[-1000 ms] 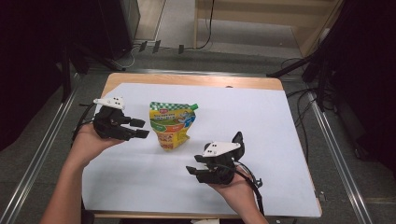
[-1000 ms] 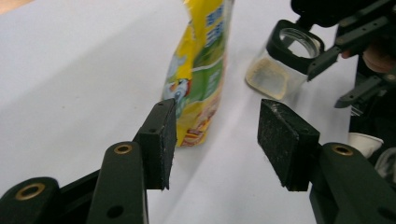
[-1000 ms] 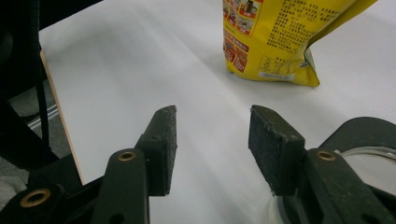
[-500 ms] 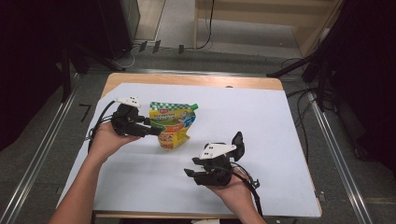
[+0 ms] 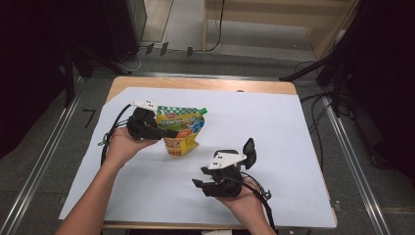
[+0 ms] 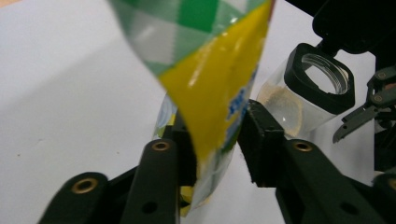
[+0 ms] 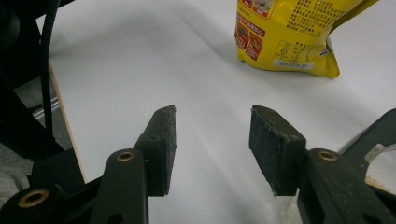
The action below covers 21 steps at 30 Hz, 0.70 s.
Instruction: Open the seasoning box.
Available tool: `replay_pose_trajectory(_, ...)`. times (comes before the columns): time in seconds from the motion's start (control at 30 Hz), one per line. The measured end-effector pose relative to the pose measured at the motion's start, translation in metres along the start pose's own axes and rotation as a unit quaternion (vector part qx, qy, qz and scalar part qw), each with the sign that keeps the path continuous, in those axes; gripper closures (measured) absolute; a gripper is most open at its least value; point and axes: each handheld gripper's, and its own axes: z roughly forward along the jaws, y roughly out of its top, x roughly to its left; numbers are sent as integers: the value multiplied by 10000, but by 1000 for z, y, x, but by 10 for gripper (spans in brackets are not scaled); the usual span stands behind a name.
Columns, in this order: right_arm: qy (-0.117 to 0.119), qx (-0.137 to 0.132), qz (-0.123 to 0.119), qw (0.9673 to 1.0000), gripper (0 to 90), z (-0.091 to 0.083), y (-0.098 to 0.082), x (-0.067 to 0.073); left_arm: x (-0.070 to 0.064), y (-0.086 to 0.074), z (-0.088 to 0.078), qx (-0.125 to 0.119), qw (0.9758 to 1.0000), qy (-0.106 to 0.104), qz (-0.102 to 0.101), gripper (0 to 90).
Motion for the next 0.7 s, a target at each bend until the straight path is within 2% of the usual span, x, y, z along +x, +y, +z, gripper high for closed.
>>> replay_pose_trajectory(0.13,21,-32,9,10000,523,0,-1,1,0,0,-1,-54,9999,-41,-76,778)
replay_pose_trajectory(0.23,35,-69,-15,10000,518,0,-1,2,0,1,-3,-98,9999,-83,-48,837)
replay_pose_trajectory(0.33,55,-116,-44,9999,516,1,-2,2,-2,2,-6,-111,9999,-29,40,900)
replay_pose_trajectory(0.5,116,-196,-111,9997,517,3,-1,3,-6,6,-10,-52,10000,7,20,900)
replay_pose_trajectory(0.7,146,-321,-168,9992,509,7,4,6,-15,13,-22,-24,10000,7,39,900)
